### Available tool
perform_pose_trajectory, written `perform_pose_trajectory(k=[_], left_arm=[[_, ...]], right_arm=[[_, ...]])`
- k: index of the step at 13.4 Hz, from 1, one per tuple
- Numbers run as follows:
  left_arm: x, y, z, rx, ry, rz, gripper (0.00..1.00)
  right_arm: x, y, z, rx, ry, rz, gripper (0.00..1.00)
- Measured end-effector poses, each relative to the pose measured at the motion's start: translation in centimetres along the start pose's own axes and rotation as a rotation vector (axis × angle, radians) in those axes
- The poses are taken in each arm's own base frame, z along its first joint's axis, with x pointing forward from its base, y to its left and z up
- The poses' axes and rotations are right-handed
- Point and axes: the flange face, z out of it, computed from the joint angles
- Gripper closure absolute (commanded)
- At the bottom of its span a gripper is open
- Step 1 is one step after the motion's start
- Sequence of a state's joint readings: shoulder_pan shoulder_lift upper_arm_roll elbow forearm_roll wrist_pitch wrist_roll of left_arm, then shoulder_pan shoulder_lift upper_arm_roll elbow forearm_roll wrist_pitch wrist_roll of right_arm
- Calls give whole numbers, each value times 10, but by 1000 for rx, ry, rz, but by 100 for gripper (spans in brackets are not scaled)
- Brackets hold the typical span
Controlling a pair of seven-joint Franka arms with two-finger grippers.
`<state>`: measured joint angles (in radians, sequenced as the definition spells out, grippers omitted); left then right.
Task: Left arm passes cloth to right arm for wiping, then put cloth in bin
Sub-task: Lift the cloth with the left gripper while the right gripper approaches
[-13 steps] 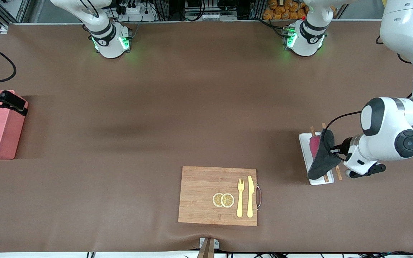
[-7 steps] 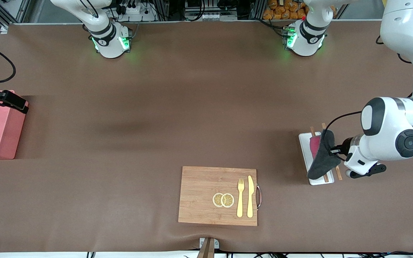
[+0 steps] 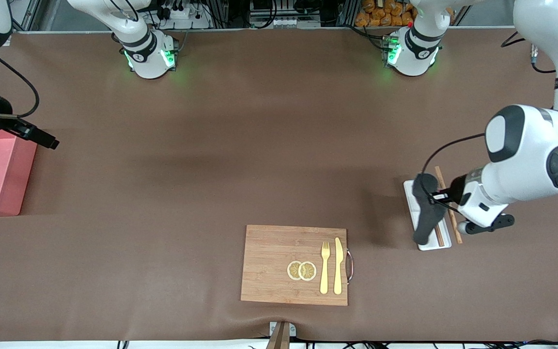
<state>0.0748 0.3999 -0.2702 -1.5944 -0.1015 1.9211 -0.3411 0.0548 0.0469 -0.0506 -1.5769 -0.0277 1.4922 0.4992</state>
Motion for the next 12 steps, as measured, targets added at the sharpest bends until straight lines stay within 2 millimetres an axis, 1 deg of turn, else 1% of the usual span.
perform_pose_trajectory(k=[1, 2, 4, 6, 8, 10, 12], left_arm=[[-8, 18, -3, -34, -7, -3, 100], [-16, 38, -7, -76, -16, 0, 100], [-34, 83, -21, -167, -30, -10, 100], [-58, 132, -32, -211, -44, -64, 100], [-91, 191, -28, -243, -29, -151, 100], [-127, 246, -19, -283, -23, -236, 100], [-155, 292, -13, -342, -21, -315, 100]], right_arm=[[-5, -7, 3, -6, -19, 40, 0], [-12, -18, 6, 0, -48, 80, 0], [-28, -47, 17, 58, -167, 185, 0], [-32, -66, 31, 104, -280, 286, 0], [-32, -83, 47, 128, -370, 350, 0], [-36, -109, 63, 170, -501, 431, 0], [-38, -137, 81, 198, -586, 487, 0]])
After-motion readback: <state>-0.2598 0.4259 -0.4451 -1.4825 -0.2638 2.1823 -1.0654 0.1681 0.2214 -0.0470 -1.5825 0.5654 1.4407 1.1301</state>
